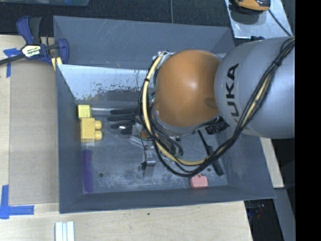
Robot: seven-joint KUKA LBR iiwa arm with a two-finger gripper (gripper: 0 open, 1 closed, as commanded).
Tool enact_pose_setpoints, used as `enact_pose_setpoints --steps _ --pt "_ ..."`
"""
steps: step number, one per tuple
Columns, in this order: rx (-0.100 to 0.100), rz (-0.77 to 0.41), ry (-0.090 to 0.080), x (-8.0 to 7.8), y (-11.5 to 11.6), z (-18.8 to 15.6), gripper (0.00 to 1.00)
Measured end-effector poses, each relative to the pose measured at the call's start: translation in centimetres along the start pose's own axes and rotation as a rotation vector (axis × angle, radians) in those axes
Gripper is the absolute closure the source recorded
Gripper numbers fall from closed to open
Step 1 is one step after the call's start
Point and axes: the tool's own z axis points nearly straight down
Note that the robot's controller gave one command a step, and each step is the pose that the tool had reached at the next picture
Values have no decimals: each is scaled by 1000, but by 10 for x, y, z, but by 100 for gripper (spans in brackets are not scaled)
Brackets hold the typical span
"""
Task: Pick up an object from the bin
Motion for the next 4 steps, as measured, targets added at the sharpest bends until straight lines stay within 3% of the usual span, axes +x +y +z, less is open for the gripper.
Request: enact_pose_setpoints --steps 1,2,3,4 --pt "-2 5 -9 -2 -1 -5 0" --pt "-2 -32 -14 -50 -53 79 0" --pt "-7 -94 -32 -109 -34 58 0" --pt "0 -221 -19 -130 -96 91 0"
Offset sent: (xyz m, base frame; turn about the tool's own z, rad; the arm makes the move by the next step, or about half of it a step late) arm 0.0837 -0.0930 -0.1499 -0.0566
